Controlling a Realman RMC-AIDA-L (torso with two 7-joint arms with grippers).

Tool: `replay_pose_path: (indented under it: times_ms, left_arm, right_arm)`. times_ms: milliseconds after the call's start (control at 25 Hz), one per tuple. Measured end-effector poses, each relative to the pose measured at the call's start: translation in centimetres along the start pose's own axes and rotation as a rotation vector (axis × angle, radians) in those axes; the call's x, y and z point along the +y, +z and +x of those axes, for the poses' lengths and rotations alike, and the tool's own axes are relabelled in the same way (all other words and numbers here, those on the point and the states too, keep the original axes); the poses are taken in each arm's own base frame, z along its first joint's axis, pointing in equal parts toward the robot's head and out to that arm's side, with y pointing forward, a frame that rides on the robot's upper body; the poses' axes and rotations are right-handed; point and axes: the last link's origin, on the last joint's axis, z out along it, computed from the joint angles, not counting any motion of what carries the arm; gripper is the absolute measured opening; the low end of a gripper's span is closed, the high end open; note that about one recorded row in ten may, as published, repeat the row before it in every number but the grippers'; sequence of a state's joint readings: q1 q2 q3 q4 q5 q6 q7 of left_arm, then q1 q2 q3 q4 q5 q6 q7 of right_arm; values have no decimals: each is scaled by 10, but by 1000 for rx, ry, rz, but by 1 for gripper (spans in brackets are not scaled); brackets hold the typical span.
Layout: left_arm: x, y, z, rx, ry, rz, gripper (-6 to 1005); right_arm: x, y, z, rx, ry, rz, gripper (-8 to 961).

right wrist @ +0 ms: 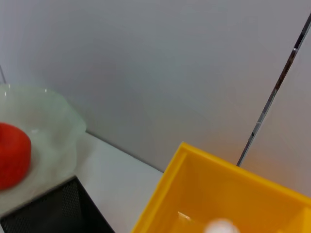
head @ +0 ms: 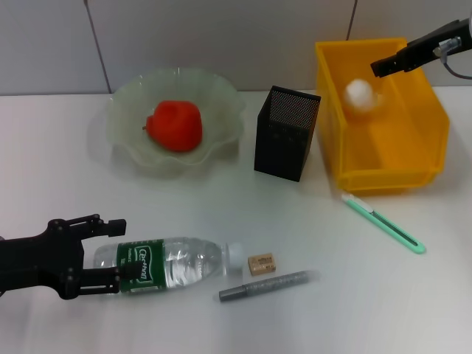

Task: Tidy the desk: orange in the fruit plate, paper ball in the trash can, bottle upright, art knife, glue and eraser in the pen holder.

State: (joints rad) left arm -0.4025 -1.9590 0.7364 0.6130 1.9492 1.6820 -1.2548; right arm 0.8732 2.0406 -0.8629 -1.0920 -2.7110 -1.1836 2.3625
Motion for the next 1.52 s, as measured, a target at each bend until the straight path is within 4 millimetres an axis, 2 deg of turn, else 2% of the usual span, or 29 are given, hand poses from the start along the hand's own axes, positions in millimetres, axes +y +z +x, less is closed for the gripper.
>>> replay_pose_path:
  times_ms: [120, 200, 240, 320, 360, 400, 480, 560, 600, 640, 800, 840, 1000, 1240, 1520]
  left_arm:
    - [0, 0, 0, 0, 1, -2, 826]
    - [0, 0, 1, 0, 1, -3, 826]
    - [0, 0, 1, 0, 1, -3, 825]
    - [0, 1, 1, 1, -1, -3, 825]
    - [0, 1, 1, 1, -1, -3, 825]
    - [0, 1, 1, 2, -2, -4, 825]
    - [0, 2, 1, 2, -3, -5, 825]
    - [0, 3, 1, 3, -5, -7, 825]
    - [0, 3, 2, 4, -9, -9, 825]
    - [0, 4, 2, 3, -10, -12, 825]
    - [1, 6, 4, 2, -12, -25, 825]
    - [1, 6, 4, 2, -12, -25, 825]
    - [0, 7, 5, 1, -19, -25, 825]
    - [0, 7, 6, 0, -23, -26, 825]
    - [0, 10, 11, 10, -28, -42, 825]
  right_arm:
    - [1, -2, 3, -57, 18, -40, 767]
    - [4, -11, 8, -208, 36, -158, 767]
    - [4, -11, 8, -208, 36, -158, 767]
    - [9, -21, 13, -330, 41, -264, 766]
    - [12, -28, 20, -397, 30, -336, 766]
    - [17, -40, 36, -499, -4, -460, 766]
    - [20, -44, 42, -528, -17, -508, 765]
    - [23, -55, 58, -582, -42, -607, 765]
    - [27, -62, 75, -573, -72, -685, 765]
    - [27, -62, 75, -573, -72, -685, 765]
    - [41, -64, 116, -404, -155, -813, 764]
    - [41, -64, 116, -404, -155, -813, 764]
    - [52, -57, 146, -236, -200, -804, 763]
    - [58, -48, 166, -102, -251, -759, 763]
    - [58, -48, 170, -101, -253, -751, 762]
